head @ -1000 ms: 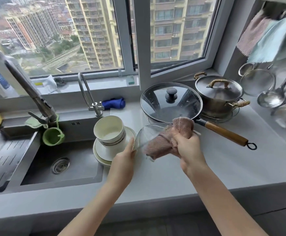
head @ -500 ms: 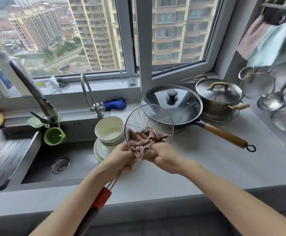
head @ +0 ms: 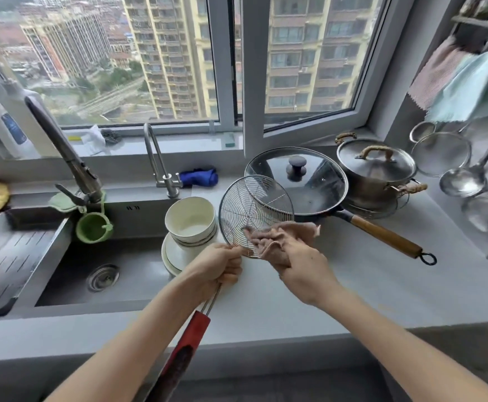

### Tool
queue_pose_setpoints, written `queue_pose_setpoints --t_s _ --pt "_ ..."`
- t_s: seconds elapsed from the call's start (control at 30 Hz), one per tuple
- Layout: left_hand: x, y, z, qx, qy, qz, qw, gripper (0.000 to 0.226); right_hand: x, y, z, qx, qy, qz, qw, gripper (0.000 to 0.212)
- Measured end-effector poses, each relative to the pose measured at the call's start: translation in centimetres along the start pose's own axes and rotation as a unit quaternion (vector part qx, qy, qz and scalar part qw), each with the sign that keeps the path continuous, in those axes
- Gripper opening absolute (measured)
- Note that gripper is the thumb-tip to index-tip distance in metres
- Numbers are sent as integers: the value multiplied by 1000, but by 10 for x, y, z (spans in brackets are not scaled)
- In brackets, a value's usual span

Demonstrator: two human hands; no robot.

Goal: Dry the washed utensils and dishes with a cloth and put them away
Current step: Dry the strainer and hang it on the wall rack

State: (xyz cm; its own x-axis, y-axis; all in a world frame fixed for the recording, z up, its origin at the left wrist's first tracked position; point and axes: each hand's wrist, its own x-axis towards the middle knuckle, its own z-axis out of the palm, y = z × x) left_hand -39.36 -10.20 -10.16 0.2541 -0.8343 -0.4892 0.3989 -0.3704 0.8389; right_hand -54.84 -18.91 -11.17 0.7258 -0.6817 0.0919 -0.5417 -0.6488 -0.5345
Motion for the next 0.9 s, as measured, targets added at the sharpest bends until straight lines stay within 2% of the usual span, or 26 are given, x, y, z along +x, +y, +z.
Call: queue_pose_setpoints --t_s 0.03,0.07,0.1,0.17,0.2,0.27,0.3,0.4,0.47,0.53,0.6,0.67,0.77,0.9 --pt "2 -2 2 -9 4 5 1000 21 -5 -9 -5 170 22 48 984 23" --pt "4 -2 3 -18 9 9 1000 29 -6 -13 -10 322 86 78 940 11" --pt "5 -1 4 -29 15 13 999 34 -5 -14 -15 415 165 114 887 16" --pt "4 2 8 -45 10 18 999 31 2 -12 -23 519 225 189 802 23" --pt "3 3 12 -49 -1 17 999 28 5 -14 -24 557 207 213 775 22" --pt "-1 2 21 -48 -32 3 998 31 13 -19 -23 613 121 227 747 46" --pt "-2 2 24 -52 -46 -11 998 31 17 -21 -24 645 88 220 727 51" --pt "-7 2 30 -60 -81 -47 994 32 31 -14 -27 725 89 206 651 31" --pt "-9 2 31 -30 -87 -41 995 31 37 -10 -23 699 135 258 653 11" --pt "-10 1 34 -10 -88 -37 995 30 42 -7 -13 628 190 317 685 19" --pt "-14 -5 35 -20 -86 -38 995 30 44 -7 -8 588 210 347 700 24" --pt "-23 -16 32 -18 -84 -29 996 27 49 -2 -11 567 229 359 705 25" --pt "-45 -38 30 32 -70 31 997 13 59 13 -16 538 269 365 711 19" --pt "-61 -46 34 20 -72 28 997 12 65 22 -5 512 264 332 747 26"
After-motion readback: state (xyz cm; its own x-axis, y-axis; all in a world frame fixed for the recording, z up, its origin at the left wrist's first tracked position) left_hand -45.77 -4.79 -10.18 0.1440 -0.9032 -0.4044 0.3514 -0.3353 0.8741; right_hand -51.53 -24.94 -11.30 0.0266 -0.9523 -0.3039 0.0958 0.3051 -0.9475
